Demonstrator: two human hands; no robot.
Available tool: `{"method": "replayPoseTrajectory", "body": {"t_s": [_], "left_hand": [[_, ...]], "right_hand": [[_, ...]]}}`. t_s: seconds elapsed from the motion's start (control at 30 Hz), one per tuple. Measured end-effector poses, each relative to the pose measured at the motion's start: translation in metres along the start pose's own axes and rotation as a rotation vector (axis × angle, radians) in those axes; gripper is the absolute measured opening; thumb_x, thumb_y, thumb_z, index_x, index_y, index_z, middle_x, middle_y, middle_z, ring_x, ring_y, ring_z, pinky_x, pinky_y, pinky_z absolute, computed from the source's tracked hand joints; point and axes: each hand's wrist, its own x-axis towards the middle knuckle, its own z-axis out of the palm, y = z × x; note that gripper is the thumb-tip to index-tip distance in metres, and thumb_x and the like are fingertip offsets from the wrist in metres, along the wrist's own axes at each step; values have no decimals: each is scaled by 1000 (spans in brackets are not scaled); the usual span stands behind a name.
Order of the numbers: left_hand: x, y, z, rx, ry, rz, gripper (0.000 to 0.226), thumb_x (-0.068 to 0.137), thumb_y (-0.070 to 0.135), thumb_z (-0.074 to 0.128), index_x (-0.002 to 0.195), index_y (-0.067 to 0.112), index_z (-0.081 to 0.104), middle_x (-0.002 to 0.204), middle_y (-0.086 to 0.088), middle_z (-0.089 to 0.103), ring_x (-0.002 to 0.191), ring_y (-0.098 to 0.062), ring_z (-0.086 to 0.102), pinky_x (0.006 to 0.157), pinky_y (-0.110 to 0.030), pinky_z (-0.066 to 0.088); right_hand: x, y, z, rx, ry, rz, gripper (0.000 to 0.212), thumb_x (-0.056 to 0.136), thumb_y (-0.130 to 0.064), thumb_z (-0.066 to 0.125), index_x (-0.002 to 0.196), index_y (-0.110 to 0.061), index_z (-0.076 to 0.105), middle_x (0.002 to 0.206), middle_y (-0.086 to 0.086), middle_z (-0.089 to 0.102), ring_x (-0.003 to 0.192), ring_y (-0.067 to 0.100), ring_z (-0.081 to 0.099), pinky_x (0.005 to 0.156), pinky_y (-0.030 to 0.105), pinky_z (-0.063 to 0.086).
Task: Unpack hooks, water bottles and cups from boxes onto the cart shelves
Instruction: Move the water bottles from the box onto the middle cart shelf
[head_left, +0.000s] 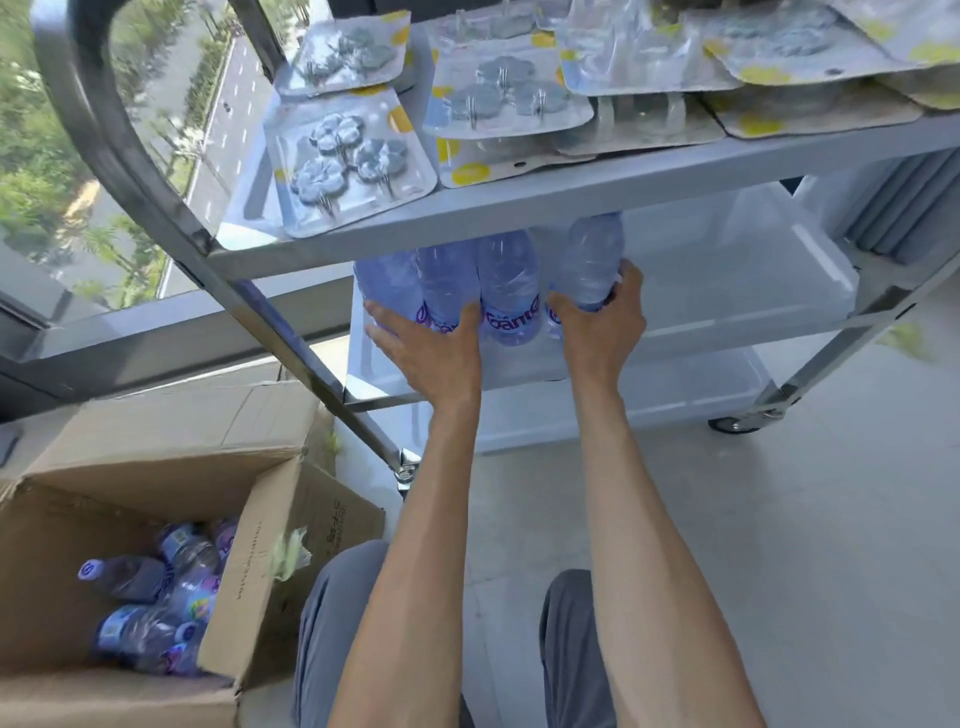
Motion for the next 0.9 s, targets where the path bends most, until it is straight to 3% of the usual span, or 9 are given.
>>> {"method": "replayPoseTrajectory", "body": {"t_s": [0.1,0.3,0.43,0.53,0.6,0.63,0.73,0.8,0.9], "left_hand": [[4,-6,15,11,18,23,132,69,59,81,157,16,-8,164,-15,-1,152,-31,7,113,-46,32],[3,-34,24,-52,59,22,127,71,57,81,157,17,-2,164,-11,8,151,-28,10,116,-46,27],[6,-37,24,-40,51,29,124,71,58,79,157,18,0,163,-11,14,150,-30,16,117,-51,28],[6,-34,22,-13,39,18,122,72,59,78,157,19,0,162,-11,14,150,-31,17,115,-50,28],[5,-35,17,-14,20,22,119,74,54,79,157,19,1,162,-11,15,149,-30,19,114,-49,30],[4,-37,14,-24,8,29,116,76,49,79,157,20,2,161,-12,17,148,-30,21,114,-49,32],[4,-48,-5,-117,-7,40,94,85,35,75,155,20,16,154,-11,30,138,-25,40,107,-40,43],[7,-58,-25,-195,22,22,70,89,24,68,149,16,32,143,-8,45,116,-17,59,97,-33,52],[11,-82,-61,-200,95,15,41,88,14,59,128,12,55,116,-1,61,89,-11,63,87,-32,53]], "right_hand": [[6,11,13,-52,-37,-68,64,63,-20,80,121,-24,55,103,-8,69,93,14,66,81,39,56],[6,35,-1,-74,-185,-100,73,78,-17,75,143,-26,44,130,-10,62,117,9,60,98,28,49],[6,36,2,-73,-115,-110,62,69,-3,75,128,-17,57,110,-8,67,101,9,64,93,36,54],[6,31,7,-110,-88,-110,57,69,-4,74,122,-19,58,100,-17,64,91,2,62,84,22,53],[1,28,10,-161,-77,-108,56,73,-6,72,125,-18,56,105,-13,64,96,9,62,83,9,45],[-5,30,10,-183,-60,-82,58,76,-7,72,131,-16,53,116,-7,64,107,14,60,89,8,41],[-34,34,5,-211,60,71,66,83,-3,66,144,-7,44,143,8,50,131,24,48,110,27,34],[-58,34,4,-235,118,20,58,80,4,63,136,-1,50,136,13,55,125,26,52,104,18,34],[-93,35,8,-284,115,-47,37,77,8,60,114,2,63,112,15,65,105,29,60,86,9,34]]}}
